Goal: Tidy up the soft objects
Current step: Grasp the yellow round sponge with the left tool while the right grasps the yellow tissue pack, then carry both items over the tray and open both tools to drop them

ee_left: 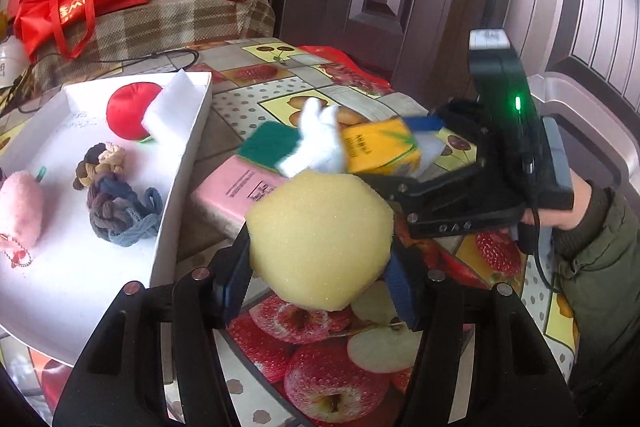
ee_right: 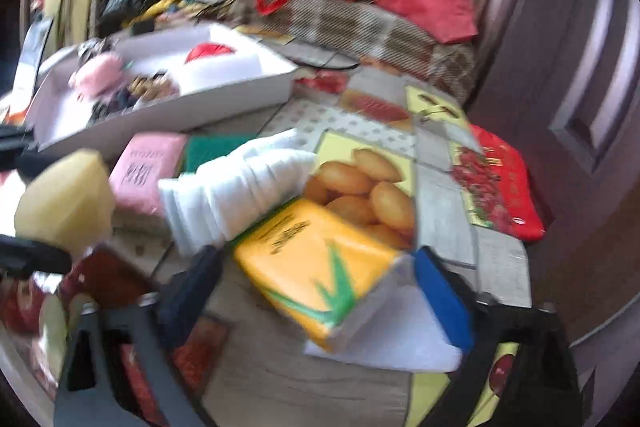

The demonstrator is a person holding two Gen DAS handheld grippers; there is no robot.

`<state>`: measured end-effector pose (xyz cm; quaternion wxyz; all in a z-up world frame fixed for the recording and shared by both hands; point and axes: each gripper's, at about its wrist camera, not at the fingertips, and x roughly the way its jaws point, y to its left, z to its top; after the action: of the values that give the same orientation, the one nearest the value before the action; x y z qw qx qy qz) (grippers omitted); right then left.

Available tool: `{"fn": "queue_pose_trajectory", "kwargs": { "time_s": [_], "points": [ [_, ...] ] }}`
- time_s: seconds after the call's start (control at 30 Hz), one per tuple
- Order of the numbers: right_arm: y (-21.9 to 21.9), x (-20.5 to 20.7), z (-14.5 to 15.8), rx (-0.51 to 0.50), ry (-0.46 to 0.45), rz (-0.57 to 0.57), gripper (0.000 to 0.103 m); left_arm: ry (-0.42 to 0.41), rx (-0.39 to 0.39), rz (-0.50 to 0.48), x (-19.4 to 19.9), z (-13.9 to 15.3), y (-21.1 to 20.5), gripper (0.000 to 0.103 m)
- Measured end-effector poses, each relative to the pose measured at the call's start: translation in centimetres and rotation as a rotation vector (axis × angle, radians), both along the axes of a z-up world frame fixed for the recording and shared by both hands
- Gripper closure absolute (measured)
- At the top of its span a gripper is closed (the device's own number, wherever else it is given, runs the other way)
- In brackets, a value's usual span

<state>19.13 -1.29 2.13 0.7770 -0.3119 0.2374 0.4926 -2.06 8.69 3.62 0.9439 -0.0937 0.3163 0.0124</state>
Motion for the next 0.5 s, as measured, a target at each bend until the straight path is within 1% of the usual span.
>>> {"fn": "queue_pose_trajectory", "kwargs": {
  "time_s": [0.03, 0.07, 0.1, 0.2, 0.23, 0.3, 0.4, 0.43, 0.5],
  "points": [
    [-0.1, -0.5, -0.3, -0.027, -0.015, 0.009, 0.037, -0.002, -0.001, 0.001, 0.0, 0.0, 0.1, 0.044],
    [-0.3, -0.9, -0.5, -0.039, -0.025, 0.011, 0.043, -0.003, -0.001, 0.002, 0.0, 0.0, 0.1, 0.044],
    [-0.6, -1.1, -0.4, -0.039, -0.033, 0.009, 0.045, -0.006, 0.0, 0.004, 0.0, 0.0, 0.1, 0.044],
    [-2.3, -1.5, 0.2, 0.016, 0.021, -0.014, 0.048, -0.024, 0.005, 0.011, -0.4, 0.2, 0.1, 0.044],
    [-2.6, -1.6, 0.4, 0.032, 0.024, -0.024, 0.048, -0.036, 0.01, 0.018, -0.6, 0.3, 0.1, 0.044],
    [-3.7, -2.1, 1.1, 0.094, 0.028, -0.062, 0.048, -0.059, 0.019, 0.031, -1.0, 0.5, 0.1, 0.044],
    [-5.6, -2.8, 2.7, 0.255, 0.053, -0.135, 0.048, -0.107, 0.038, 0.066, -1.9, 1.0, 0.1, 0.044],
    [-6.4, -2.8, 3.3, 0.334, 0.087, -0.175, 0.048, -0.132, 0.062, 0.087, -2.4, 1.3, 0.0, 0.044],
    [-7.6, -2.5, 3.8, 0.458, 0.161, -0.229, 0.048, -0.177, 0.105, 0.109, -3.3, 1.7, -0.2, 0.044]
  ]
}}
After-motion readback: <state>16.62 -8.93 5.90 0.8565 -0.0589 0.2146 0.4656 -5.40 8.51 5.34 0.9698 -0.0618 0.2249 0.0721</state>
